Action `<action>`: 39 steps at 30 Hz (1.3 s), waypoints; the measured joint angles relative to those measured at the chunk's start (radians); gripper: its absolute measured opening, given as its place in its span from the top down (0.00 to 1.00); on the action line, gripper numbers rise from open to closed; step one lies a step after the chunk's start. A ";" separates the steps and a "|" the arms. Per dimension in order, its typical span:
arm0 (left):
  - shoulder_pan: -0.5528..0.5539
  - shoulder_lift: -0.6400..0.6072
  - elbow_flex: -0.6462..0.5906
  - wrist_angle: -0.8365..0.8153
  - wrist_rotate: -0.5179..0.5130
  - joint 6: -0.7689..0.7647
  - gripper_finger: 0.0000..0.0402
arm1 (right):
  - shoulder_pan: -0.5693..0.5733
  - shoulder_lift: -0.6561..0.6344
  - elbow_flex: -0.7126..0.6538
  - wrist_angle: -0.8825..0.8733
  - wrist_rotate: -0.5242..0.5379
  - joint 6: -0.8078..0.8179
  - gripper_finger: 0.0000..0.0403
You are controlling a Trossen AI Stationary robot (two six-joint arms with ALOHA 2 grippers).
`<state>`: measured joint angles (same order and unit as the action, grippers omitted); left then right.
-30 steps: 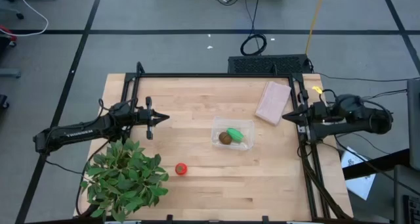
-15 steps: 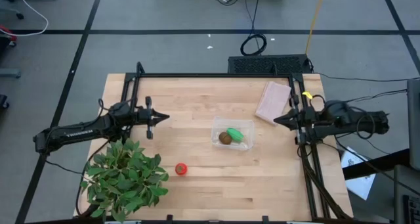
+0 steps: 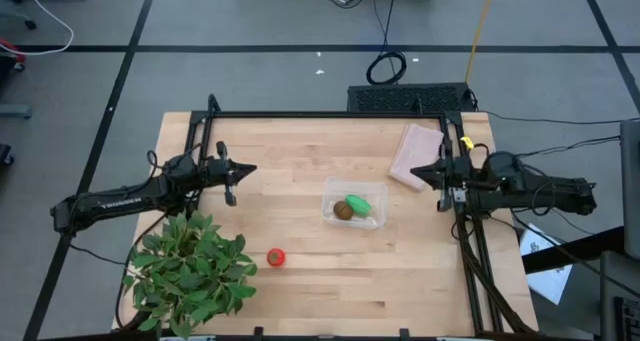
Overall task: Pick and placing Produce into tupperware
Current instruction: Put the red tomato into the transparent bin
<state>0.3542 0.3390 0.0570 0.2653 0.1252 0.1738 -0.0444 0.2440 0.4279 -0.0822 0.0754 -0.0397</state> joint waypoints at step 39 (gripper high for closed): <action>0.000 0.000 0.000 -0.002 0.005 -0.005 0.96 | -0.013 0.000 -0.296 0.295 -0.059 0.027 1.00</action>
<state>0.3538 0.3393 0.0570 0.2630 0.1306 0.1692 -0.0578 0.2440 0.1318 0.2125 0.0166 -0.0128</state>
